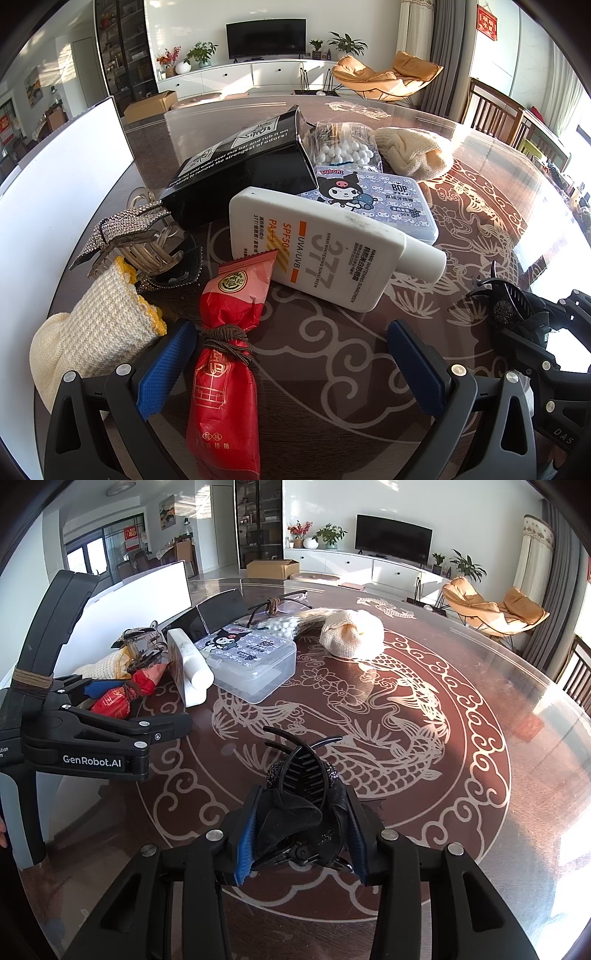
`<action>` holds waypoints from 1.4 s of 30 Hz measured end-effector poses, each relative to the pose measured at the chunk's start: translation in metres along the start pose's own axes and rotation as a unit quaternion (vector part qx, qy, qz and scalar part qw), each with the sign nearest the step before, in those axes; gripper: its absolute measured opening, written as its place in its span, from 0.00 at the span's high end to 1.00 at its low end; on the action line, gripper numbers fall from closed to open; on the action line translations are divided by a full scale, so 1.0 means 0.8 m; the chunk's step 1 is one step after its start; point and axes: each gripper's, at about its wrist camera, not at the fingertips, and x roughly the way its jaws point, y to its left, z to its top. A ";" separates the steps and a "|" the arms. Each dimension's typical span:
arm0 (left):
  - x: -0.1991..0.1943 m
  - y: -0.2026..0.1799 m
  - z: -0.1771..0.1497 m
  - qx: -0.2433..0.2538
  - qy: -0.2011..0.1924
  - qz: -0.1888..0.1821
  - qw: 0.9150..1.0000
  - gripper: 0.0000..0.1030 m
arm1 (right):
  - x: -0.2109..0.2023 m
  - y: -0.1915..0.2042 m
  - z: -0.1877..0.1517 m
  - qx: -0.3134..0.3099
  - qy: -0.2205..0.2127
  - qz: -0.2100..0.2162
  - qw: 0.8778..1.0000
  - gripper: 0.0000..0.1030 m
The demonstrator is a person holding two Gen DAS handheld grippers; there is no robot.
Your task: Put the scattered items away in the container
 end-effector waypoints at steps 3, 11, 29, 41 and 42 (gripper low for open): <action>0.000 0.001 0.000 0.000 0.000 0.000 1.000 0.00 | 0.000 0.000 0.000 0.000 0.000 0.000 1.000 0.59; -0.001 0.001 0.000 0.000 0.000 0.000 1.000 0.00 | 0.000 0.000 0.000 0.001 0.000 0.001 1.000 0.59; -0.036 0.023 -0.035 0.090 0.032 -0.065 0.993 0.00 | -0.001 -0.002 0.001 0.008 -0.001 0.007 1.000 0.59; -0.036 0.070 -0.027 0.028 0.027 -0.092 0.995 0.00 | -0.002 -0.005 0.001 0.013 -0.002 0.014 1.000 0.59; -0.035 0.067 -0.025 0.030 0.027 -0.082 0.996 0.02 | -0.002 -0.005 0.001 0.013 -0.002 0.013 1.000 0.59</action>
